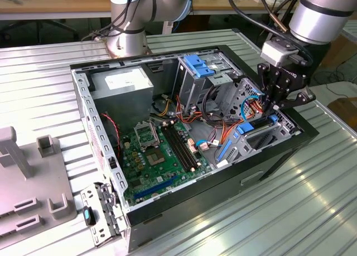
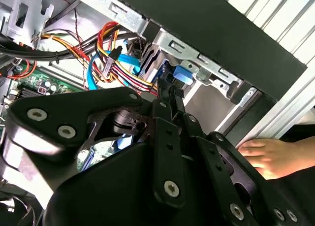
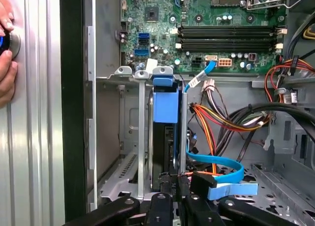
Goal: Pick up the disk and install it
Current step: 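Insert the first disk wire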
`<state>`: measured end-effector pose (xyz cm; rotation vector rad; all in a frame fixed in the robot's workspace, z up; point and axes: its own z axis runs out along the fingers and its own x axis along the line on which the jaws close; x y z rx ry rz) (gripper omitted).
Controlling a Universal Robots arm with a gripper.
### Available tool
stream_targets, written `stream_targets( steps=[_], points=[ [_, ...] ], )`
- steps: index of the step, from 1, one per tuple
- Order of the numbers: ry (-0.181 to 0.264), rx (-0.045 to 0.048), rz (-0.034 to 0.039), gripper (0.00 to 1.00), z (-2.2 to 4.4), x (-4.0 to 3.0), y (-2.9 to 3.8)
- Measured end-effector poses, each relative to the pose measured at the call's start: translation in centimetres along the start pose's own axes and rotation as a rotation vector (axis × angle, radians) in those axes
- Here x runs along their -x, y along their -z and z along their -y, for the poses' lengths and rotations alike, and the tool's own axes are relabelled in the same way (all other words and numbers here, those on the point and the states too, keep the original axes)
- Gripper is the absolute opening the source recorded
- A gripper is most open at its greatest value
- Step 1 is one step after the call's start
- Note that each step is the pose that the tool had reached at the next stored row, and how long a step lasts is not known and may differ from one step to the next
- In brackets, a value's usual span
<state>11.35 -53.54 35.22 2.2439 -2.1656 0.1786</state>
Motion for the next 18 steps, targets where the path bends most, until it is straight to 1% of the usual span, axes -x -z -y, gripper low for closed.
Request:
stream_targets(
  steps=[4,7,10,16,18],
  points=[
    [0.0,-0.0022,-0.0005,0.17,-0.12,-0.01,-0.08],
    [0.0,-0.0036,-0.0003,0.17,-0.22,-0.06,-0.26],
    [0.001,-0.0054,-0.0004,0.17,-0.35,-0.19,-0.35],
    [0.026,-0.013,0.0012,0.17,-0.64,-0.43,-0.37],
    [0.03,-0.0137,0.0016,0.17,-0.65,-0.44,-0.38]
  ],
)
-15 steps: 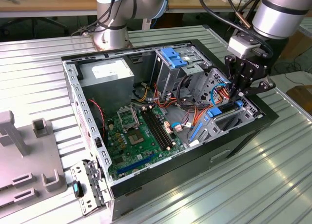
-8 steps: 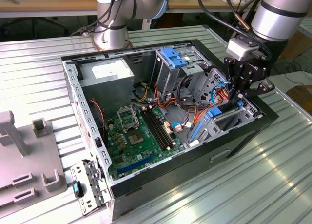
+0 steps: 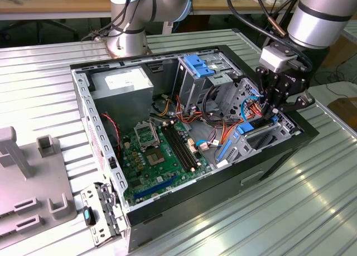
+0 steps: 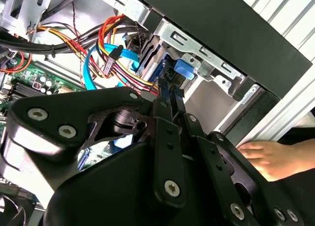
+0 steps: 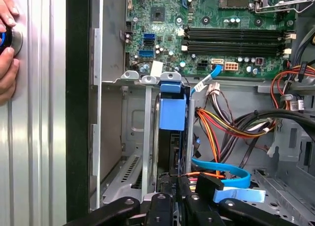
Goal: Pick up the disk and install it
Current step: 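Insert the first disk wire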
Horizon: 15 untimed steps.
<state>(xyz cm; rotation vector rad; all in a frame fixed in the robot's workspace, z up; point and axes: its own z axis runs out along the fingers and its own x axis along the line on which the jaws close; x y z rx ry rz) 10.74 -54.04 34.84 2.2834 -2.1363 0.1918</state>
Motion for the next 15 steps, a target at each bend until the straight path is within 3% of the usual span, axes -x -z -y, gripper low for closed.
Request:
stream_targets(
  steps=[12,15],
  points=[
    [0.006,-0.001,0.0003,0.17,-0.04,0.02,-0.24],
    [0.006,-0.001,0.0007,0.17,-0.03,0.02,-0.03]
  ],
)
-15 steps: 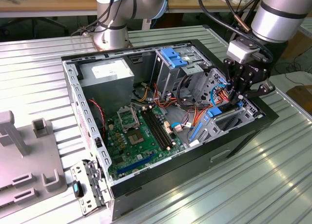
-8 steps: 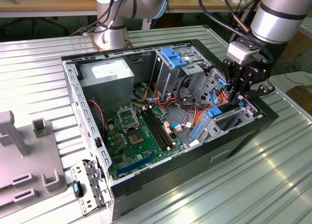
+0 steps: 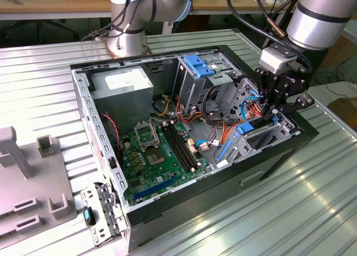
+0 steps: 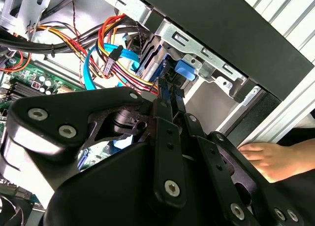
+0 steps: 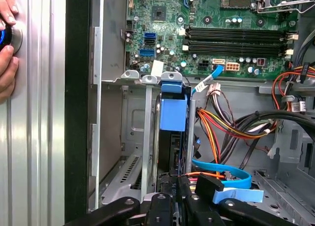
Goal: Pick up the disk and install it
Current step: 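Insert the first disk wire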
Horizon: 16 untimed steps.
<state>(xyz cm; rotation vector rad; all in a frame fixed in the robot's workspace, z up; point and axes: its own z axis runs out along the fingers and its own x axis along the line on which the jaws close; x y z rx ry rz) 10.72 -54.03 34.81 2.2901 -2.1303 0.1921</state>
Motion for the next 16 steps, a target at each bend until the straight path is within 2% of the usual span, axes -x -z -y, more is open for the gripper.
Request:
stream_targets(
  steps=[4,11,16],
  points=[
    [-0.006,0.0006,-0.0005,0.17,0.01,0.02,0.11],
    [-0.066,0.0064,-0.0053,0.17,0.08,0.13,-0.01],
    [-0.078,0.0075,-0.006,0.17,0.16,0.15,-0.15]
  ],
)
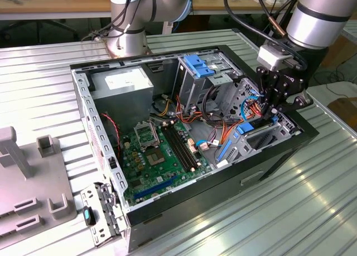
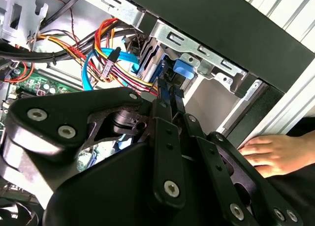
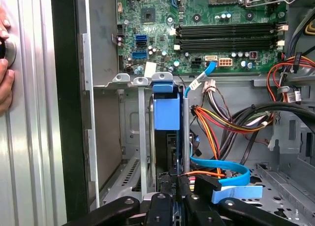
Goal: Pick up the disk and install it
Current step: 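Insert the first disk wire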
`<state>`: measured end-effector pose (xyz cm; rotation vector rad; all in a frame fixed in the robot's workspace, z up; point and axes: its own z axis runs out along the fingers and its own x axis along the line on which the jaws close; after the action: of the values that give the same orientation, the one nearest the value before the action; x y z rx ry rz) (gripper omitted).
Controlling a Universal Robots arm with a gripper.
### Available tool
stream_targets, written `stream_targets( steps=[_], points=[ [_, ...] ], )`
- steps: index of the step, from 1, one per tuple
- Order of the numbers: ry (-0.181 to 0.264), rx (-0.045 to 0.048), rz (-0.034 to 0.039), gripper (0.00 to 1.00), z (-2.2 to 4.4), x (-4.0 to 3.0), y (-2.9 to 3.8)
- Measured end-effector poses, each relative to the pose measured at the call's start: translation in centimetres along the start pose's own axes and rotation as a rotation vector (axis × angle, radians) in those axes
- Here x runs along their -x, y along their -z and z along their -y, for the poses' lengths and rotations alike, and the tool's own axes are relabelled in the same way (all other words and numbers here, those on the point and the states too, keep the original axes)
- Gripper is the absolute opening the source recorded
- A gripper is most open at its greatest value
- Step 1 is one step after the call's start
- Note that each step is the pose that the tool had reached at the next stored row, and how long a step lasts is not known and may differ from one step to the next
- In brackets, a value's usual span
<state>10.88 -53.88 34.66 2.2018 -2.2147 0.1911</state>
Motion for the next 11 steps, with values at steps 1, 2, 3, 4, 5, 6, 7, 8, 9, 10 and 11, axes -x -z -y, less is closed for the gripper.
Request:
stream_targets(
  steps=[1,2,3,4,5,6,7,8,9,10,11],
  points=[
    [0.0,0.0,-0.0001,0.17,0.0,0.0,0.0],
    [0.0,0.0,-0.0001,0.17,0.0,0.0,-0.01],
    [0.0,0.0,0.0001,0.17,0.0,0.01,-0.05],
    [0.0,0.0,0.0001,0.17,0.0,0.02,-0.08],
    [0.0,0.0,0.0001,0.17,0.0,0.02,-0.12],
    [0.0,0.0,0.0003,0.17,-0.01,0.03,-0.18],
    [0.0,0.0,0.0005,0.17,-0.02,0.03,-0.23],
    [0.0,0.0001,0.0003,0.17,-0.02,0.03,-0.25],
    [0.0,0.0,0.0003,0.17,-0.02,0.03,-0.25],
    [0.0,0.0,0.0004,0.17,-0.02,0.03,-0.26],
    [0.0,0.0,0.0006,0.17,-0.02,0.04,-0.27]
  ],
)
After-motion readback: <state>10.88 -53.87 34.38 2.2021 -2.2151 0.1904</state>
